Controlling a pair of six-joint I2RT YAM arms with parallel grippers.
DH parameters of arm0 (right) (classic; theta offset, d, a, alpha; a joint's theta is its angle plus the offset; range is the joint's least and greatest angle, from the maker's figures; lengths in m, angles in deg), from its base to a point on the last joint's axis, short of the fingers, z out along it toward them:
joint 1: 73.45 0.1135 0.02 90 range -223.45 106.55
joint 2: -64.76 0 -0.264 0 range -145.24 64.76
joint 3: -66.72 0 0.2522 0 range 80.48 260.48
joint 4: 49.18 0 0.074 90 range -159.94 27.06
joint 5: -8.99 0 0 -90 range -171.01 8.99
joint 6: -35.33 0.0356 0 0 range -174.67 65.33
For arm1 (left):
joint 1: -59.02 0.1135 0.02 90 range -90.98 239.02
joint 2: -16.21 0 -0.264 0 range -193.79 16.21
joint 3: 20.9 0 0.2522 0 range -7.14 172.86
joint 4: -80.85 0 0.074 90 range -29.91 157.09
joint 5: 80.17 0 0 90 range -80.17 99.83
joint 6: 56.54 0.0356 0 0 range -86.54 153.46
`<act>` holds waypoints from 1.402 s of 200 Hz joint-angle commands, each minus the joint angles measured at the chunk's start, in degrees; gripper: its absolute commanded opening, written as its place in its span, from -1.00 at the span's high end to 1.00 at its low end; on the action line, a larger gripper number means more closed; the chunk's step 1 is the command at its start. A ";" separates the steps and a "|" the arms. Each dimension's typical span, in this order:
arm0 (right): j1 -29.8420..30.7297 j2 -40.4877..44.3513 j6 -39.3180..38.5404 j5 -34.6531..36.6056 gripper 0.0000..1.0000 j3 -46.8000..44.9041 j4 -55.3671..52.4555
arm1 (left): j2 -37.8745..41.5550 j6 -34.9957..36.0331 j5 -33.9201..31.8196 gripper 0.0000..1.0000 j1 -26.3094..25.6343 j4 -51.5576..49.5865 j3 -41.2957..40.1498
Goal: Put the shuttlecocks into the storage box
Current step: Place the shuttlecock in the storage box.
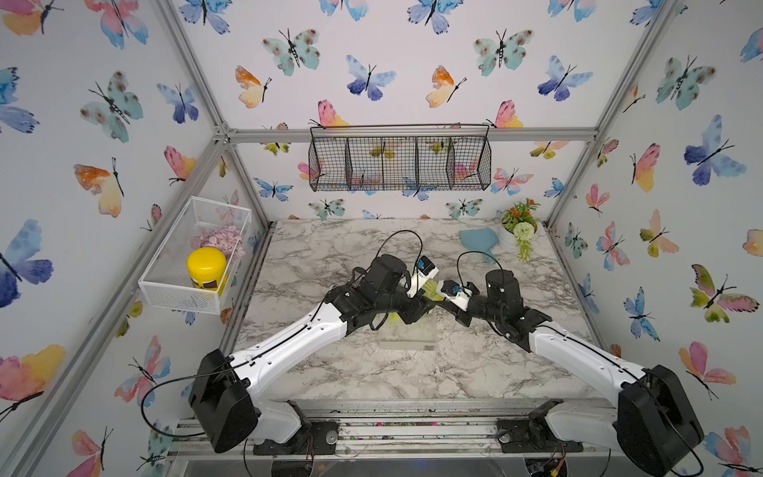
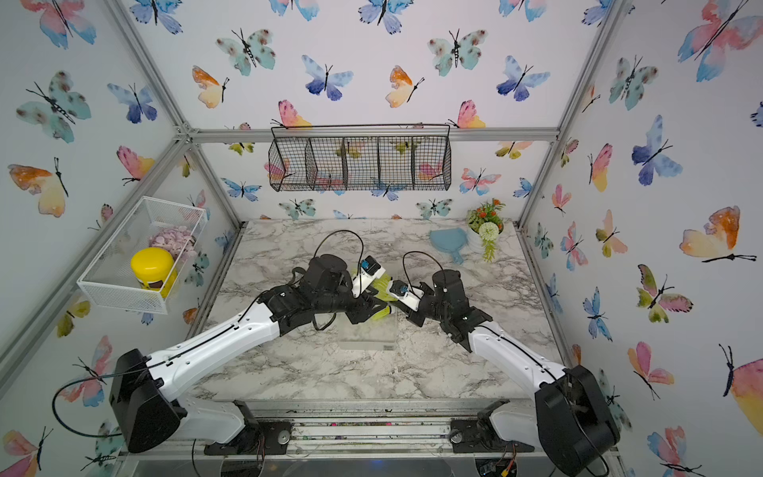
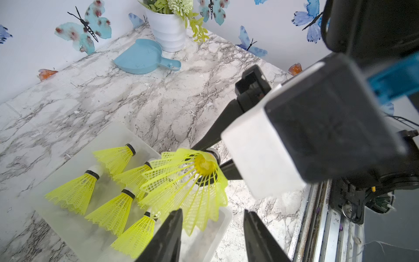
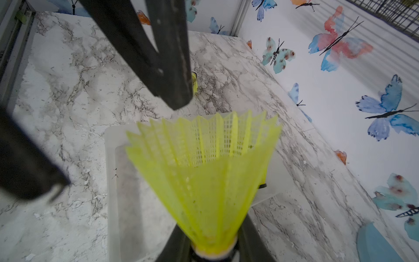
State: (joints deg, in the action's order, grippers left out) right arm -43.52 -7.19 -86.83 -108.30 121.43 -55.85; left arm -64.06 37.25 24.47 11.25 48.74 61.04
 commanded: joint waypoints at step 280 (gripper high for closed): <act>0.05 2.27 9.40 17.21 -0.17 -4.79 6.53 | -0.01 -12.40 -13.58 1.00 0.42 4.77 -1.54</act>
State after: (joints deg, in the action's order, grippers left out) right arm -43.52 -6.01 -80.56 -97.69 118.44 -52.66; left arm -66.77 30.74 15.59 11.08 51.47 60.32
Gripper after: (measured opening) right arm 0.580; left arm 0.034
